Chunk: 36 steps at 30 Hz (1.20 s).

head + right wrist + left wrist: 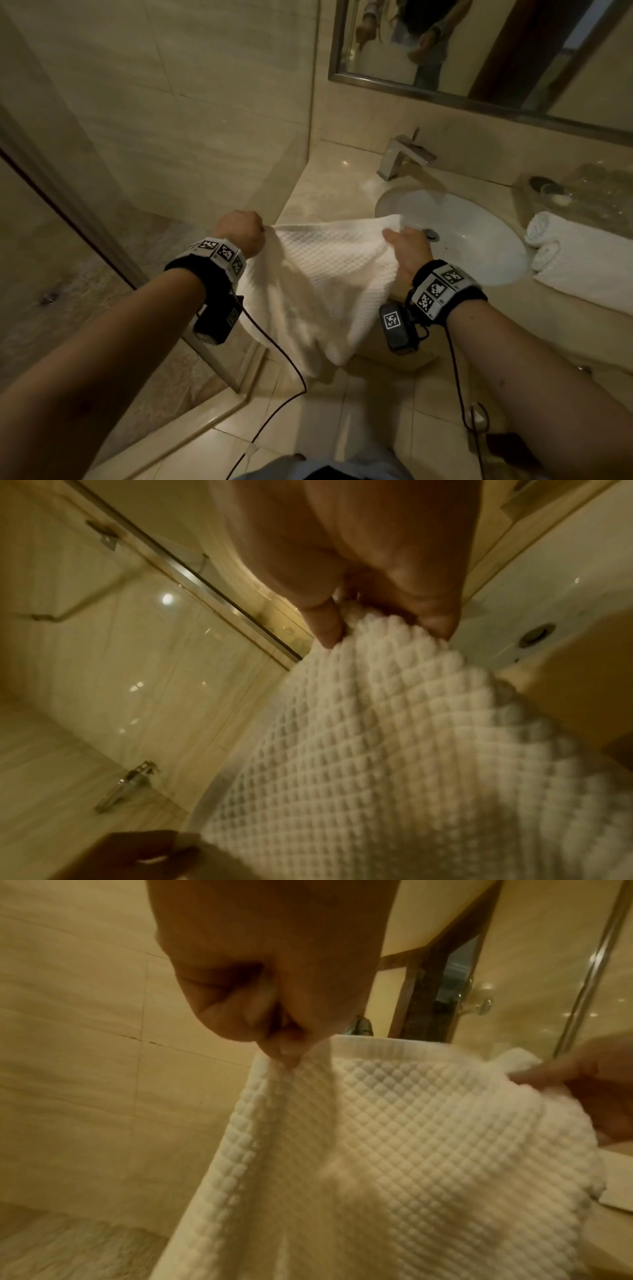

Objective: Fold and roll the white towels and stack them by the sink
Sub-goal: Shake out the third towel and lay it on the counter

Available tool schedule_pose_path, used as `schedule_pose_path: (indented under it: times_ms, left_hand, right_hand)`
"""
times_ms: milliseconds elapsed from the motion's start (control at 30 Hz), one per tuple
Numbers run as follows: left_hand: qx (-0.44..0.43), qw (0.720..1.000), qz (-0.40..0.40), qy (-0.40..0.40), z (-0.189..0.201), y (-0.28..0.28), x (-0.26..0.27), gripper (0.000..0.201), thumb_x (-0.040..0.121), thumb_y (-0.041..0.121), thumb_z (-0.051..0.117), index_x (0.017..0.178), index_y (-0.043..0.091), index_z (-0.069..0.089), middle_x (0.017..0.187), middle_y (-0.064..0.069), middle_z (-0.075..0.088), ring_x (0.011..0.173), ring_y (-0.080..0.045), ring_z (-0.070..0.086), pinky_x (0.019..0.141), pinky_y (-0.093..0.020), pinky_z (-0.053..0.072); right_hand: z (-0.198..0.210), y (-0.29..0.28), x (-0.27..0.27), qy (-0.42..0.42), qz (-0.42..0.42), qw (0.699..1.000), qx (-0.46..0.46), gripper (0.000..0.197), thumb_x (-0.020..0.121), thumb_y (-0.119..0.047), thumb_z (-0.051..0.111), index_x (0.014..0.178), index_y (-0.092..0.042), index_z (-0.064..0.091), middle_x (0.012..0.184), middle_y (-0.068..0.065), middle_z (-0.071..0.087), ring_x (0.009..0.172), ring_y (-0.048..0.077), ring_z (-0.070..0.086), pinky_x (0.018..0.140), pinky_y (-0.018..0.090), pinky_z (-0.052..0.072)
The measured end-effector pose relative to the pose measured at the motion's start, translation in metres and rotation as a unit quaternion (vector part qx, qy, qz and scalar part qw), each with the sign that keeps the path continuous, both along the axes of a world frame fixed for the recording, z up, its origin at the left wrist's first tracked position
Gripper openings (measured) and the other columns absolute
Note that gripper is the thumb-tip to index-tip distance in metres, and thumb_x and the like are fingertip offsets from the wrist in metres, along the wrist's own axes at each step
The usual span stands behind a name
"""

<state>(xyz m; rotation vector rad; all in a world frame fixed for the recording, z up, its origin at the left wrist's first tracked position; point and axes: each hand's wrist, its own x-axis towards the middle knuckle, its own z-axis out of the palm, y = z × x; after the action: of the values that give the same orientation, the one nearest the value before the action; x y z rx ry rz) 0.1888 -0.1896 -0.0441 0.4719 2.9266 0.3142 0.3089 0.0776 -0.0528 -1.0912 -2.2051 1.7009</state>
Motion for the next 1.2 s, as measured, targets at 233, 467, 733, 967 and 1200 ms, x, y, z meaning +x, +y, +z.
schedule_pose_path:
  times_ms: [233,467,733,967,1200]
  left_hand:
    - [0.099,0.994,0.033,0.041,0.017,0.014,-0.017,0.024,0.091,0.013,0.048,0.109,0.007,0.063,0.108,-0.023,0.065,0.102,-0.039,0.060,0.084,-0.038,0.049]
    - [0.264,0.964,0.043,0.007,0.042,0.058,-0.046,0.024,0.097,0.014,0.032,0.110,0.009,0.051,0.096,-0.033,0.060,0.081,-0.046,0.062,0.071,-0.048,0.055]
    - [0.289,0.952,0.011,0.101,0.059,0.105,-0.114,0.024,0.097,0.008,0.036,0.113,-0.002,0.051,0.113,-0.027,0.049,0.096,-0.035,0.052,0.082,-0.032,0.036]
    - [-0.095,0.995,0.014,-0.026,0.045,0.114,-0.174,0.028,0.094,0.006,0.042,0.121,0.001,0.050,0.111,-0.026,0.057,0.092,-0.042,0.063,0.071,-0.039,0.052]
    - [0.004,0.996,0.095,0.003,0.042,0.149,-0.204,0.034,0.089,0.016,0.058,0.114,-0.005,0.050,0.112,-0.027,0.059,0.103,-0.042,0.057,0.073,-0.041,0.044]
  right_hand:
    - [0.020,0.005,-0.004,-0.037,-0.027,0.987,0.153,0.038,0.089,-0.038,0.062,0.103,-0.004,0.070,0.106,0.015,0.068,0.101,0.031,0.061,0.085,0.033,0.046]
    - [0.015,0.020,-0.029,-0.013,-0.098,0.989,0.106,0.037,0.092,-0.043,0.056,0.089,-0.010,0.072,0.086,0.008,0.071,0.080,0.026,0.065,0.072,0.028,0.048]
    - [-0.001,0.049,-0.111,0.097,-0.164,0.976,0.108,0.033,0.102,-0.037,0.040,0.104,-0.012,0.062,0.094,0.001,0.070,0.084,0.014,0.058,0.077,0.020,0.033]
    - [-0.027,0.072,-0.180,0.110,-0.087,0.977,0.158,0.028,0.100,-0.031,0.048,0.113,-0.013,0.065,0.104,0.011,0.070,0.097,0.027,0.061,0.076,0.023,0.041]
    - [-0.020,0.099,-0.202,0.010,-0.028,0.983,0.182,0.041,0.100,-0.042,0.042,0.108,-0.009,0.065,0.102,0.013,0.069,0.099,0.032,0.060,0.075,0.025,0.036]
